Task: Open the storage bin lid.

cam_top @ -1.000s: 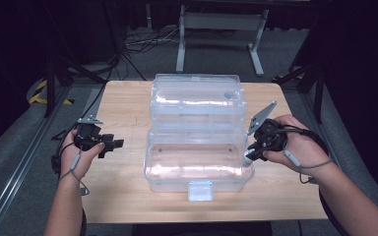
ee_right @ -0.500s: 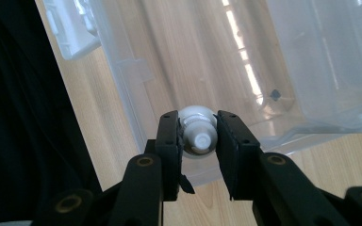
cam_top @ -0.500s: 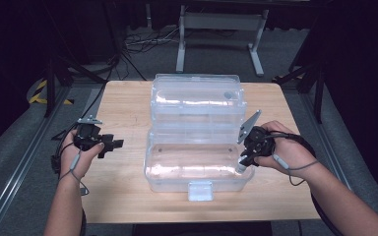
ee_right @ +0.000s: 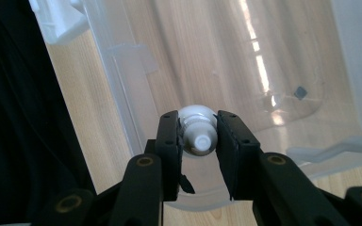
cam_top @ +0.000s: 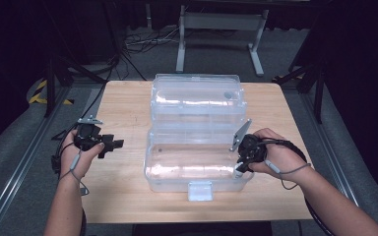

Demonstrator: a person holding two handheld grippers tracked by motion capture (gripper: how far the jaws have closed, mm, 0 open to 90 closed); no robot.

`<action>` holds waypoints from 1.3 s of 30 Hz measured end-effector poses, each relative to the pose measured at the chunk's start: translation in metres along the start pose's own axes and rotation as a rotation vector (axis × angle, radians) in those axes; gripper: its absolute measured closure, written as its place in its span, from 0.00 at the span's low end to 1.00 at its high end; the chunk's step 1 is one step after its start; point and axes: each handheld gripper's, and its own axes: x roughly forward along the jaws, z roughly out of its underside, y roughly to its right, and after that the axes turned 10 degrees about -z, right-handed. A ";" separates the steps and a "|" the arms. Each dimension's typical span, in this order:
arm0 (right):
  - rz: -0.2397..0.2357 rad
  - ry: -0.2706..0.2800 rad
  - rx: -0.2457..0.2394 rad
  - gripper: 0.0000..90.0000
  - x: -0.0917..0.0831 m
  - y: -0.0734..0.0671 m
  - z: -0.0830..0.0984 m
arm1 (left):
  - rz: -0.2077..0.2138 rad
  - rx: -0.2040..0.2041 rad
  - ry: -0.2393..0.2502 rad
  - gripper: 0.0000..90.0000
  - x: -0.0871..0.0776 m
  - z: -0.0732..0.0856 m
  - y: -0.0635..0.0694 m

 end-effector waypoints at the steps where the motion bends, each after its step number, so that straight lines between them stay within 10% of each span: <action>1: -0.003 -0.007 0.003 0.80 0.002 0.000 0.000 | -0.001 -0.002 -0.001 0.51 0.000 0.000 0.000; 39: -0.024 -0.100 -0.021 0.80 0.039 0.012 0.000 | 0.002 0.020 -0.034 0.50 0.003 0.001 0.001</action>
